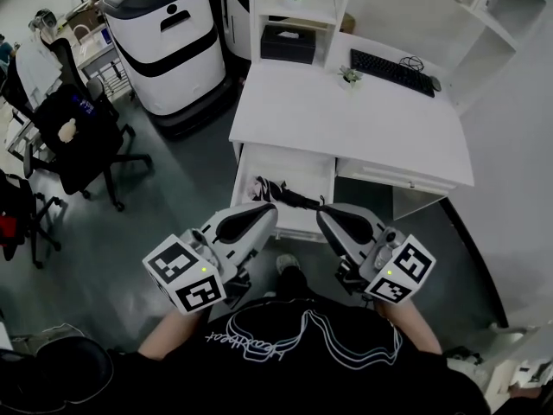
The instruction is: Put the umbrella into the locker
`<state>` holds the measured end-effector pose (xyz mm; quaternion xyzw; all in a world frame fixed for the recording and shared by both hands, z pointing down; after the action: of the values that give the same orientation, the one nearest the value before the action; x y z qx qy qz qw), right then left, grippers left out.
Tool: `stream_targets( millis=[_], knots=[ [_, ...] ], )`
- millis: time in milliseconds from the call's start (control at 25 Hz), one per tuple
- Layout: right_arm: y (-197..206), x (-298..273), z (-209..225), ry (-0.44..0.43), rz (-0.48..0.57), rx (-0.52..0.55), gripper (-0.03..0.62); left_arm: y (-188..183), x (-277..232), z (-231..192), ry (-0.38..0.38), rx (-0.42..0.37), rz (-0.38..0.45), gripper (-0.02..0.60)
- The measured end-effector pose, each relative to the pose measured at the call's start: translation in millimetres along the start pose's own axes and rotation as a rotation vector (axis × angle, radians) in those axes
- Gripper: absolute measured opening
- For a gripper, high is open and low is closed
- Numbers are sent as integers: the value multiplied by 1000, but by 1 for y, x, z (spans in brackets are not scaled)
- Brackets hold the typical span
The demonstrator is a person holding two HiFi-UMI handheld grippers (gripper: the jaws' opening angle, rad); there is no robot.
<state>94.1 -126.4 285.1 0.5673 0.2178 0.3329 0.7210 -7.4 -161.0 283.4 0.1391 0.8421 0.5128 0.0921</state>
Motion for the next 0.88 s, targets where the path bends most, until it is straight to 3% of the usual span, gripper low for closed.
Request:
stream_targets(
  millis=[320, 880],
  knots=[
    [12, 6, -28, -5, -14, 14, 3, 10, 19, 13, 9, -6, -1, 6],
    [39, 2, -23, -25, -39, -44, 3, 36, 22, -3, -36, 37, -50, 6]
  ],
)
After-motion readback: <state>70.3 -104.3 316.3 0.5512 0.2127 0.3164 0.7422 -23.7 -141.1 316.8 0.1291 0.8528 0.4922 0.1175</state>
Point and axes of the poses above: the fingertips, and each gripper's own axes: x backward along the fingers, z to its right, y out of its underside, the point moved 2 cm from there along x, backward along the fingers, and after that the axes turned 4 degrees about -y, right-handed, at the moved point
